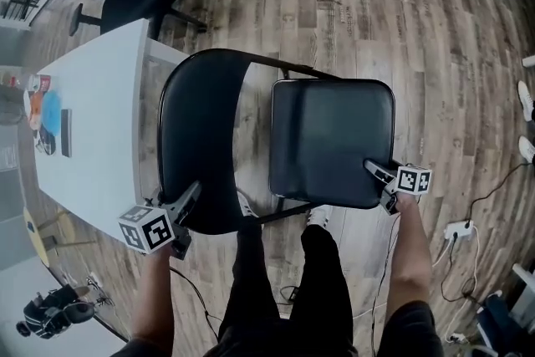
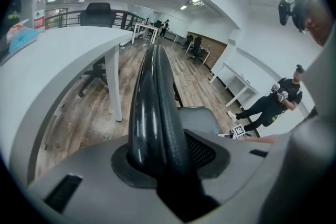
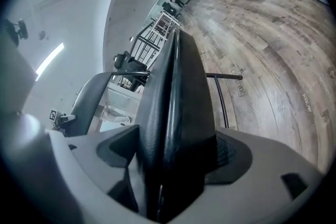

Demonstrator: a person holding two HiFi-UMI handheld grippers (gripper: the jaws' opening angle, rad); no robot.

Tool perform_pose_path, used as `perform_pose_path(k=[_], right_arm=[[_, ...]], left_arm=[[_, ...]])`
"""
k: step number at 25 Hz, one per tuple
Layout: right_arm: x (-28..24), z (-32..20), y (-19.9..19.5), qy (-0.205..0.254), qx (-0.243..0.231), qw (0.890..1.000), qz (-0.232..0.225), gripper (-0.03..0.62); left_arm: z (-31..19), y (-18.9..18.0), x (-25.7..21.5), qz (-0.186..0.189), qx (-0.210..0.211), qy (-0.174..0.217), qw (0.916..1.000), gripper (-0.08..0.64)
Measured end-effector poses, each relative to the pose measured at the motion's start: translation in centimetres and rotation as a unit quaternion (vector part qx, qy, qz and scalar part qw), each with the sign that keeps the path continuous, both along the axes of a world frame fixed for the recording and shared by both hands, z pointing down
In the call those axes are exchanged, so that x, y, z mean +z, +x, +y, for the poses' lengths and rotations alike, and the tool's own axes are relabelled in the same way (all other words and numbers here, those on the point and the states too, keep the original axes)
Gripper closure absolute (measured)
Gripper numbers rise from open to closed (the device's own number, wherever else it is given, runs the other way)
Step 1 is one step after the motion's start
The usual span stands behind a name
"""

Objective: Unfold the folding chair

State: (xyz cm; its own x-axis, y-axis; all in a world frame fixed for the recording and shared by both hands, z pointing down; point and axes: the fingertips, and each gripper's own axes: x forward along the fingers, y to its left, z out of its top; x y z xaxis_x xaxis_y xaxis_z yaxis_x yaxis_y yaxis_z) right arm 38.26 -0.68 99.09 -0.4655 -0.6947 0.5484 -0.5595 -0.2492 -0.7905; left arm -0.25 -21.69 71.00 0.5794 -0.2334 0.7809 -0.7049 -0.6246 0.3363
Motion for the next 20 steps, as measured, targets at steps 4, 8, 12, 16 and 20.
perform_pose_path(k=[4, 8, 12, 16, 20], right_arm=[[1.9, 0.9, 1.7, 0.009, 0.002, 1.000, -0.008, 0.218], [2.9, 1.8, 2.6, 0.006, 0.003, 1.000, -0.021, 0.218], [4.0, 2.1, 3.9, 0.009, 0.001, 0.999, -0.032, 0.218], [5.4, 3.6, 4.9, -0.019, 0.007, 0.999, -0.037, 0.218], [6.9, 4.5, 5.2, -0.019, 0.013, 0.998, -0.059, 0.216]], left_arm=[[1.5, 2.5, 0.0, -0.006, 0.001, 0.009, 0.9999, 0.410], [2.9, 4.5, -0.4, -0.017, 0.001, 0.010, 0.9998, 0.410], [3.9, 6.6, -0.6, -0.024, 0.006, 0.024, 0.9994, 0.414], [5.3, 8.3, -0.7, -0.024, 0.015, 0.029, 0.9992, 0.417], [6.4, 10.5, -0.9, -0.030, 0.026, 0.035, 0.9986, 0.421]])
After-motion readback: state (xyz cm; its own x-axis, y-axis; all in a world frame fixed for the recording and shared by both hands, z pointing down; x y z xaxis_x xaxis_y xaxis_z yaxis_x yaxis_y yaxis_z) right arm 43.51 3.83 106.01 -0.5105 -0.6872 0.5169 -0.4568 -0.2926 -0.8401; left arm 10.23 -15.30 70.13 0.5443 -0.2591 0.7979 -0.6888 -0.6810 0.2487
